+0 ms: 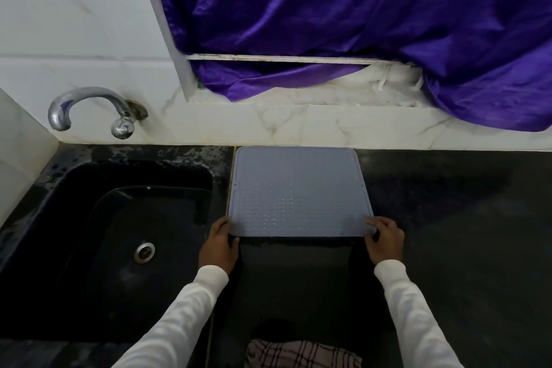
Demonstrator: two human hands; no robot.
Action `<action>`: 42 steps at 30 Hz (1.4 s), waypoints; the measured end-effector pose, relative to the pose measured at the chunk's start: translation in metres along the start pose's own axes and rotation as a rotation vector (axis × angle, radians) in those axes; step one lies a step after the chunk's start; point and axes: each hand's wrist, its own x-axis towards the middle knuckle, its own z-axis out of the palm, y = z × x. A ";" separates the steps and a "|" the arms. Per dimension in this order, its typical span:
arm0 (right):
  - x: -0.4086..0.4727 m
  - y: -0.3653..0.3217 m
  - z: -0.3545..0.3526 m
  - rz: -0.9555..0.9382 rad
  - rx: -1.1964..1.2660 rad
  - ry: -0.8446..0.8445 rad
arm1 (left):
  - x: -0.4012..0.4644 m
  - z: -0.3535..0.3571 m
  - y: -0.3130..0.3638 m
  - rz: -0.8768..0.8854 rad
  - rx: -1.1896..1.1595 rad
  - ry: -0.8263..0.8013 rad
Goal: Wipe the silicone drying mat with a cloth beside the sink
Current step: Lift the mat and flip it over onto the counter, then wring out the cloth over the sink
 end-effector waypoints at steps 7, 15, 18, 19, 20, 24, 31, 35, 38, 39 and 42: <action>-0.092 -0.031 -0.026 -0.298 0.143 -0.286 | -0.081 -0.009 0.009 0.368 -0.111 -0.254; -0.213 -0.038 -0.026 -0.646 -0.110 -0.622 | -0.174 0.005 -0.016 0.626 0.036 -0.539; -0.229 -0.028 -0.021 -0.692 -0.203 -0.583 | -0.187 0.007 -0.020 0.640 0.119 -0.510; -0.231 -0.023 -0.020 -0.698 -0.205 -0.557 | -0.190 0.007 -0.020 0.649 0.131 -0.481; -0.232 -0.019 -0.019 -0.704 -0.213 -0.534 | -0.192 0.007 -0.019 0.653 0.133 -0.446; -0.233 -0.010 -0.017 -0.723 -0.263 -0.463 | -0.198 0.008 -0.013 0.611 0.112 -0.359; -0.206 -0.028 -0.017 -0.706 -0.107 -0.425 | -0.199 -0.006 0.001 0.564 0.031 -0.254; -0.176 -0.053 -0.011 -0.742 -0.037 -0.414 | -0.196 -0.023 0.004 0.485 0.015 -0.104; -0.152 -0.090 -0.001 -0.841 -0.004 -0.398 | -0.190 -0.044 0.001 0.439 0.051 0.034; -0.145 -0.105 0.003 -0.873 0.010 -0.393 | -0.188 -0.053 -0.001 0.423 0.058 0.071; -0.130 -0.152 0.017 -0.951 0.096 -0.421 | -0.188 -0.080 -0.010 0.355 0.078 0.193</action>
